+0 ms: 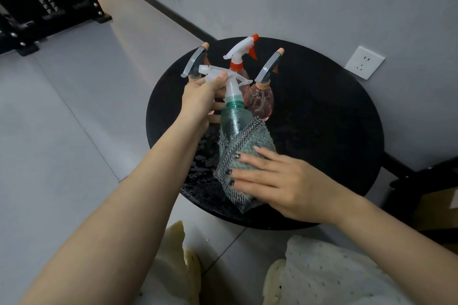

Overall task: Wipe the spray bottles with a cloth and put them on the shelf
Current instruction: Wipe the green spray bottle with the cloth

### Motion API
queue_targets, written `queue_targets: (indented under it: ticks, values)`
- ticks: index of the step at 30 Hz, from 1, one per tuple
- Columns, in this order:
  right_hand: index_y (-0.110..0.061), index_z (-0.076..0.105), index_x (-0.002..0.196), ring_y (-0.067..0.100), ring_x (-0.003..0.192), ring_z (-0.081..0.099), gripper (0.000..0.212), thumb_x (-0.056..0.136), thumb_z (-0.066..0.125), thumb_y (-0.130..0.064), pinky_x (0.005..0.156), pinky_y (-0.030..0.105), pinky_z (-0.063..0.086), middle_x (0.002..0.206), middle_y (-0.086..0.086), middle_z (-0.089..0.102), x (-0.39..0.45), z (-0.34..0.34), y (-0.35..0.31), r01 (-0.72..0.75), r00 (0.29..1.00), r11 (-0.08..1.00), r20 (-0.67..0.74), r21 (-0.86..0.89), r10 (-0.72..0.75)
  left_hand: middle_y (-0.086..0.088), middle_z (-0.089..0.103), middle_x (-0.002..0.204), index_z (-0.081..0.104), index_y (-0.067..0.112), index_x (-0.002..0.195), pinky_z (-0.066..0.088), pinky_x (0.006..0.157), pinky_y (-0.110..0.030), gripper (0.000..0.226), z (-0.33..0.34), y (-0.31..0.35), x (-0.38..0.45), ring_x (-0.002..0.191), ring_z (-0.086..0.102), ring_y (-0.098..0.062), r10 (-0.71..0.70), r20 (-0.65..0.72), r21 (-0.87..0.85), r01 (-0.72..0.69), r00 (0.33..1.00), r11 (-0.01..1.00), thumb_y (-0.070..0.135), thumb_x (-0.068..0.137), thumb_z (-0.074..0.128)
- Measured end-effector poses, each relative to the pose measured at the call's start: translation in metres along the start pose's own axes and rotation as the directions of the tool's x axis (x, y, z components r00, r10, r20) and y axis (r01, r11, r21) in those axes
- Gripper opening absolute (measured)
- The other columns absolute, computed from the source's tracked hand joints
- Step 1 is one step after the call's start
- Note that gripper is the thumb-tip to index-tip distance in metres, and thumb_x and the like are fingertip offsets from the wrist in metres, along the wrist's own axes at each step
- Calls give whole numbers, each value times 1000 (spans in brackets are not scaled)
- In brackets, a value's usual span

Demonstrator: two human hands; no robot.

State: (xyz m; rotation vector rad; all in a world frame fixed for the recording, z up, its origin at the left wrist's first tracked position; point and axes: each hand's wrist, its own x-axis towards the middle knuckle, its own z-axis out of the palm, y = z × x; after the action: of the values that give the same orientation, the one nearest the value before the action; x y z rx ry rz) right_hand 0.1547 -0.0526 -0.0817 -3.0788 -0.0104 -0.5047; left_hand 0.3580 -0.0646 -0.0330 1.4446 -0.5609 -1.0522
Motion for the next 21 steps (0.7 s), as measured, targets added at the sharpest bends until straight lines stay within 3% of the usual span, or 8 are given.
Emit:
queue_targets:
  ticks: [4, 10, 13, 17, 19, 21]
  values:
    - [-10, 60, 123, 24, 132, 42, 36, 88, 58, -5, 111, 41, 31, 133, 5, 56, 1, 3, 4, 30, 1000, 999, 3, -11, -30, 10, 59, 50, 60, 13, 76, 41, 38, -16, 21, 1, -2, 0, 35, 51, -2, 7, -5, 44, -6, 1000, 999, 28, 91, 57]
    - [-9, 61, 122, 23, 131, 43, 33, 95, 43, -16, 112, 39, 30, 131, 5, 57, 25, -2, 19, -157, 987, 983, -9, 94, 159, 6, 59, 61, 59, 16, 74, 37, 40, -15, 21, 0, -5, 3, 36, 49, -2, 18, -17, 93, -17, 1000, 996, 30, 90, 58]
    - [-11, 57, 127, 18, 134, 38, 38, 94, 39, -19, 110, 38, 33, 136, 2, 53, 35, -2, 30, -324, 942, 934, -40, 150, 333, 11, 57, 49, 56, 16, 71, 34, 38, -12, 22, 1, -7, 3, 34, 45, -3, -2, -20, 57, 3, 1000, 998, 28, 89, 60]
    - [-14, 49, 135, 8, 138, 27, 43, 95, 35, -21, 113, 29, 27, 144, -5, 43, 46, -1, 35, -497, 825, 771, -57, 399, 562, 13, 50, 37, 54, 16, 71, 36, 38, -11, 21, 1, -8, 4, 31, 43, 2, -27, 3, -34, 27, 1000, 999, 22, 91, 58]
    - [-15, 46, 137, 7, 140, 23, 40, 97, 39, -16, 115, 29, 23, 146, -5, 39, 46, 0, 30, -507, 814, 744, -43, 434, 580, 14, 49, 39, 54, 17, 70, 35, 40, -11, 21, -1, -9, 5, 31, 42, 1, -38, -3, -18, 38, 999, 999, 24, 90, 59]
    - [-16, 44, 138, 9, 141, 21, 41, 97, 38, -20, 114, 31, 24, 147, -5, 37, 40, 0, 24, -471, 855, 796, -25, 379, 518, 14, 49, 40, 52, 17, 67, 31, 38, -9, 24, -3, -9, 7, 31, 40, 0, -26, -8, -13, 25, 1000, 1000, 23, 90, 58]
